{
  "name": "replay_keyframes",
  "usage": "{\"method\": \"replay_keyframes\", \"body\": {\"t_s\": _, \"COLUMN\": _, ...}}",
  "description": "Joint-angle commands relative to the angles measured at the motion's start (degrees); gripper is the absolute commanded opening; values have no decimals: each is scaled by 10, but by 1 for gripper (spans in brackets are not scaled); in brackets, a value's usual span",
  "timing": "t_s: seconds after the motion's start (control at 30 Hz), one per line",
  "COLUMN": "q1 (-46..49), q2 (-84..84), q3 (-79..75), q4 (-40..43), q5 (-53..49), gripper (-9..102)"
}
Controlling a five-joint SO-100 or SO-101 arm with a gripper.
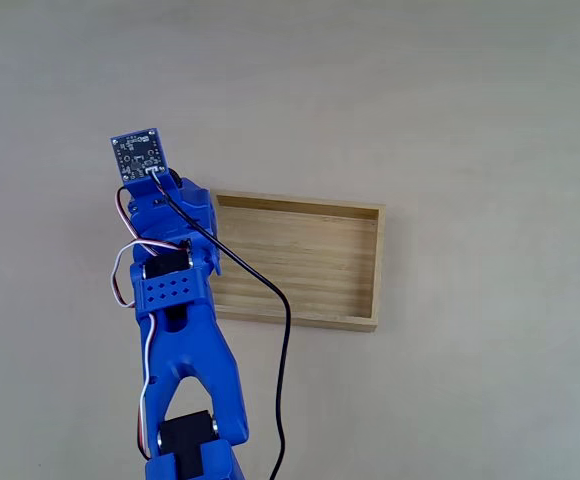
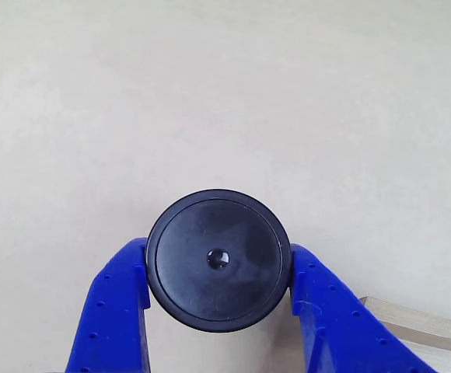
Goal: Place the black cylinder in the wooden box then return to rest.
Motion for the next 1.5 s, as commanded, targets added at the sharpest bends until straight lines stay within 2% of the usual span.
{"method": "replay_keyframes", "body": {"t_s": 0.0, "q1": -13, "q2": -22, "q3": -62, "q4": -21, "q5": 1, "gripper": 19}}
{"method": "replay_keyframes", "body": {"t_s": 0.8, "q1": -2, "q2": -136, "q3": -77, "q4": 23, "q5": 5, "gripper": 19}}
{"method": "replay_keyframes", "body": {"t_s": 1.13, "q1": 5, "q2": -236, "q3": -1, "q4": 23, "q5": 5, "gripper": 19}}
{"method": "replay_keyframes", "body": {"t_s": 1.47, "q1": 52, "q2": -388, "q3": 156, "q4": 23, "q5": 17, "gripper": 19}}
